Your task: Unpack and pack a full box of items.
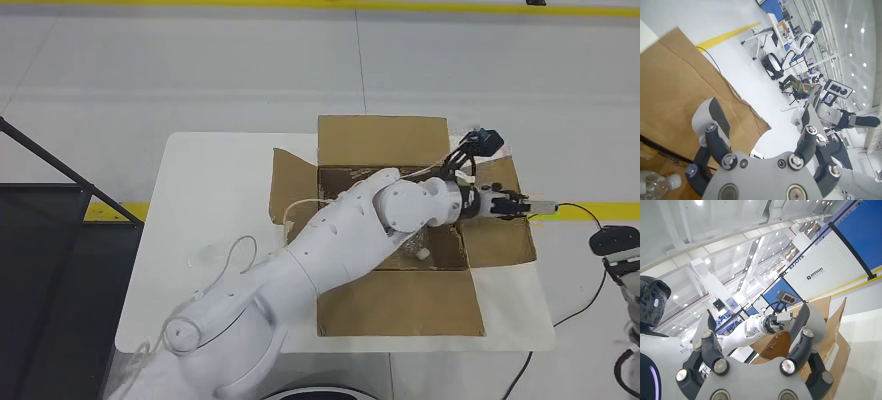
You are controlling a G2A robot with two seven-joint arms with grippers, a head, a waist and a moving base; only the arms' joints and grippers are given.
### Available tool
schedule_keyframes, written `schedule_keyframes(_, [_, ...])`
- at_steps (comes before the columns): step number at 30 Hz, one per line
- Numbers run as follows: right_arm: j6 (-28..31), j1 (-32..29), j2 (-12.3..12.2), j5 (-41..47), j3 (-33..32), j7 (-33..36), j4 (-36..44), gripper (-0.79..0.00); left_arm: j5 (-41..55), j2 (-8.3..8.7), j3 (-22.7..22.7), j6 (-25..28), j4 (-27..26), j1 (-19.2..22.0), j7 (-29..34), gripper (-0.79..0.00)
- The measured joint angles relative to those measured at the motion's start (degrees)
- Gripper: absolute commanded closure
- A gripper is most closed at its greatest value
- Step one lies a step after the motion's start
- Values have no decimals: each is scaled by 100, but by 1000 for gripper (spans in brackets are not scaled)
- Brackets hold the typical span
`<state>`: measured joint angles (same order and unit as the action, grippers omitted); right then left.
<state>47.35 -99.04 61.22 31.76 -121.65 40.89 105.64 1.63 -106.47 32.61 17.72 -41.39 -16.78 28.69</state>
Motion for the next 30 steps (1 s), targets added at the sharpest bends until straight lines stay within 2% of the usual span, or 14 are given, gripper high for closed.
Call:
schedule_keyframes(2, [-66,36,-4,-52,17,16,87,-785,-161,133,218,-10,-254,-56,-47,-785])
schedule_keyframes(5, [-192,117,-10,-159,95,35,219,-785,-555,419,671,-183,-952,-319,-96,-785])
schedule_keyframes(8, [-343,237,-18,-303,228,54,353,-785,-1070,777,1293,-489,-2061,-866,49,-785])
schedule_keyframes(11, [-525,373,-25,-478,385,38,429,-785,-1677,1146,2071,-883,-3542,-1750,363,-785])
schedule_keyframes(12, [-611,435,-28,-572,436,16,422,-785,-1899,1271,2378,-1011,-4173,-2163,513,-785])
schedule_keyframes(15, [-849,584,-36,-826,577,-45,386,-785,-2287,1497,3036,-1163,-5576,-3147,825,-785])
schedule_keyframes(18, [-1066,703,-42,-1030,740,-73,406,-785,-2438,1633,3527,-1099,-6631,-3960,955,-785])
schedule_keyframes(21, [-1288,824,-45,-1248,912,-138,377,-785,-2466,1729,3915,-955,-7337,-4614,991,-785])
schedule_keyframes(24, [-1545,1016,-51,-1684,1064,-295,209,-785,-2446,1808,4263,-813,-7783,-5162,982,-785])
schedule_keyframes(30, [-1949,1398,-56,-2301,1428,-501,-386,-785,-2301,1923,4732,-452,-8192,-5999,919,-785])
